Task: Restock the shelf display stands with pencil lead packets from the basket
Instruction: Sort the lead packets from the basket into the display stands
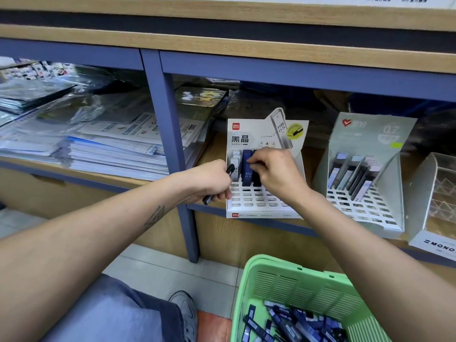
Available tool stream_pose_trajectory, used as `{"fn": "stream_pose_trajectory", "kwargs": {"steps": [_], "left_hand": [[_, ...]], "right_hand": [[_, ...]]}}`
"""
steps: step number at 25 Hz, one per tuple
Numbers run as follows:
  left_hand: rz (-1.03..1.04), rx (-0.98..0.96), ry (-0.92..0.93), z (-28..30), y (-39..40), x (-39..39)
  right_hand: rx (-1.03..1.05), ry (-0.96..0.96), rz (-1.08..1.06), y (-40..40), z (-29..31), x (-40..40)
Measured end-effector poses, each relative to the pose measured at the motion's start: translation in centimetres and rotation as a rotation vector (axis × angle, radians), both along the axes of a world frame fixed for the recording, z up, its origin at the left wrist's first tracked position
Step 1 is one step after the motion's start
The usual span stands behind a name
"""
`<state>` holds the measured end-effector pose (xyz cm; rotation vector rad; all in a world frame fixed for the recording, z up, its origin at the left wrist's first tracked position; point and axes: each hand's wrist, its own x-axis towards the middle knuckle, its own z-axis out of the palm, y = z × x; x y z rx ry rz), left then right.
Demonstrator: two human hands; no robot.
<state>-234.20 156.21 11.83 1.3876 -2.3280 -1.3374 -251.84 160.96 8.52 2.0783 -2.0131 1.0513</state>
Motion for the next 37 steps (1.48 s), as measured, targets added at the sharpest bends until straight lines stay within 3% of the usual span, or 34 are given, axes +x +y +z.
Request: {"fn": "stream_pose_trajectory", "kwargs": {"steps": [4,6,9,11,13,16,22,27,32,37], "left_hand": [[0.014,0.152,0.184,-0.2,0.1,0.1],[0.022,0.190,0.211,-0.2,0.0,0.2],[0.016,0.151,0.218,-0.2,0.0,0.0],[0.000,0.062,0.194,-0.3,0.2,-0.3],[-0.042,-0.015,0.167,-0.4,0.5,-0.7],[-0.128,-0.078,0.142,-0.5,0.9,-1.4],[-0.426,-0.661,-0.328,-1.7,0.5,-1.9],[-0.583,-0.701,-0.485,-3.3,0.2,-2.1],[-0.602,-0.707,-0.475,-3.7,-0.1,-2.3],[-0.592,-0.687,-0.458,-3.8,-0.1,-2.3]], "right_hand": [[0.050,0.181,-0.055,0.1,0.3,0.4],[0.058,0.159,-0.046,0.5,0.7,0.5],[0.037,-0.272,-0.080,1.6,1.6,0.7],[0.200,-0.571,-0.056,2.3,2.2,0.9],[0.320,-0.760,0.019,3.0,2.4,1.2],[0.284,-0.975,0.021,3.3,2.5,0.1],[0.196,-0.833,-0.082,4.1,1.8,-3.2],[0.109,-0.706,-0.084,3.8,1.0,-4.2],[0.089,-0.546,-0.039,3.5,0.6,-3.9],[0.240,-0.550,0.025,3.2,-1.0,-3.1]]}}
